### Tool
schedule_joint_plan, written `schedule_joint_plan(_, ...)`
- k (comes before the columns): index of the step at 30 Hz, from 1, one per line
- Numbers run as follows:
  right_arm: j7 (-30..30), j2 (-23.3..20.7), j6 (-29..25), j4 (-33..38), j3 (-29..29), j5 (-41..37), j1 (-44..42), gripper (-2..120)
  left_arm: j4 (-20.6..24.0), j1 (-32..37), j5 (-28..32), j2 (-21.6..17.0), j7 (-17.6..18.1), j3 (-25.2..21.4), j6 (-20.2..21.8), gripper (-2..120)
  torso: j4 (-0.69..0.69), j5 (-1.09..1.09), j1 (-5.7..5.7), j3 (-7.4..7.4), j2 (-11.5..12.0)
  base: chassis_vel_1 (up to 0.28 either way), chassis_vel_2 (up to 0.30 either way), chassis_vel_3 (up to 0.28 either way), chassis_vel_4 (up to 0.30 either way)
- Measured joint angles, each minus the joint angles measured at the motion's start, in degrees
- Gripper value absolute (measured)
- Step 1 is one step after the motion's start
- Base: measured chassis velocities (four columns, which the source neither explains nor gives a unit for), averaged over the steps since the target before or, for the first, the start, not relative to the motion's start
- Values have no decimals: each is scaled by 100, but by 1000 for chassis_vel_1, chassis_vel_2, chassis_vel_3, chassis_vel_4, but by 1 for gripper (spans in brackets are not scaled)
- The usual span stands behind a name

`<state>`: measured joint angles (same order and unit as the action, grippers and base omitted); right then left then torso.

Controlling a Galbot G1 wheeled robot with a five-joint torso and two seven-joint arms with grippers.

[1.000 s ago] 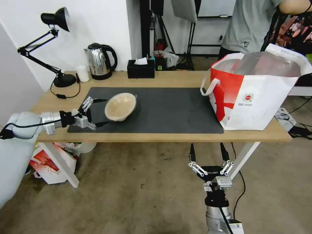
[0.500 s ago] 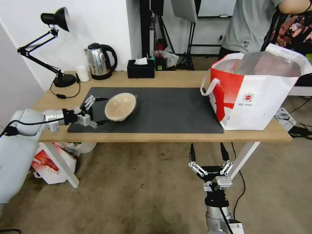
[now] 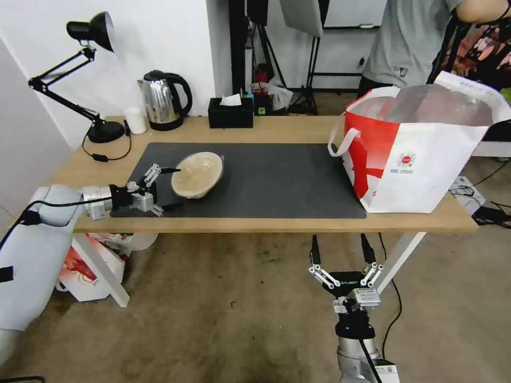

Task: Pick up the trash from the table and place it into the takeout bag.

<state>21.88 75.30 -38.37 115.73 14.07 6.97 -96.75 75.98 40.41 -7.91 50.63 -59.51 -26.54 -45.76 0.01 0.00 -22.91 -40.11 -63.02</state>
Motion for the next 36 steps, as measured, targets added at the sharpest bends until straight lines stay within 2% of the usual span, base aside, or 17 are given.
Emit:
schedule_joint_plan(1, 0, 0, 0, 0, 0, 0, 0, 100, 0, 0, 0, 0, 0, 0, 0, 92, 0, 0, 0, 0, 0, 0, 0, 0, 0)
schedule_joint_plan(5, 0, 0, 0, 0, 0, 0, 0, 100, -92, -52, 1, 82, -239, -18, 7, 74, -2, 0, 0, 0, 0, 0, 0, 0, 0)
schedule_joint_plan(6, 0, 0, 0, 0, 0, 0, 0, 100, -92, -52, 1, 82, -239, -18, 7, 74, -2, 0, 0, 0, 0, 0, 0, 0, 0)
schedule_joint_plan(10, 0, 0, 0, 0, 0, 0, 0, 100, -128, -89, 4, 86, -288, -23, 8, 57, 0, 1, 0, 0, 0, 0, 0, 0, 0)
schedule_joint_plan(11, 0, 0, 0, 0, 0, 0, 0, 100, -128, -89, 4, 86, -288, -23, 8, 57, 0, 1, 0, 0, 0, 0, 0, 0, 0)
schedule_joint_plan(13, 0, 0, 0, 0, 0, 0, 1, 100, -156, -119, 5, 92, -303, -14, 6, 37, -1, 0, 0, 0, 0, 0, 0, 0, 0)
schedule_joint_plan(14, 0, 0, 0, 0, 0, 0, 1, 100, -156, -119, 5, 92, -303, -14, 6, 37, -1, 0, 0, 0, 0, 0, 0, 0, 0)
schedule_joint_plan(17, 0, 0, 0, 0, 0, 0, 1, 100, -177, -150, 7, 92, -317, -1, 5, 23, -1, 0, 0, 0, 0, 0, 0, 0, 0)
schedule_joint_plan(19, 0, 0, 0, 0, 0, 0, 1, 100, -192, -166, 8, 91, -326, 0, 5, 19, -1, 0, 0, 0, 0, 0, 0, 0, 0)
schedule_joint_plan(22, 0, 0, 0, 0, 0, 0, 1, 100, -267, -234, 12, 79, -411, 1, 3, 5, -1, 1, 0, 0, 0, 0, 0, 0, 0)
schedule_joint_plan(25, 0, 0, 0, 0, 0, 0, 0, 100, -287, -249, 22, 74, -441, 1, 1, 0, -1, 1, -1, 0, 0, 0, 0, 0, 0)
schedule_joint_plan(36, 0, 0, 0, 0, 0, 0, 1, 100, -380, -305, 34, 159, -586, 6, 3, 0, 0, 2, 0, 1, 0, 0, 0, 0, 0)
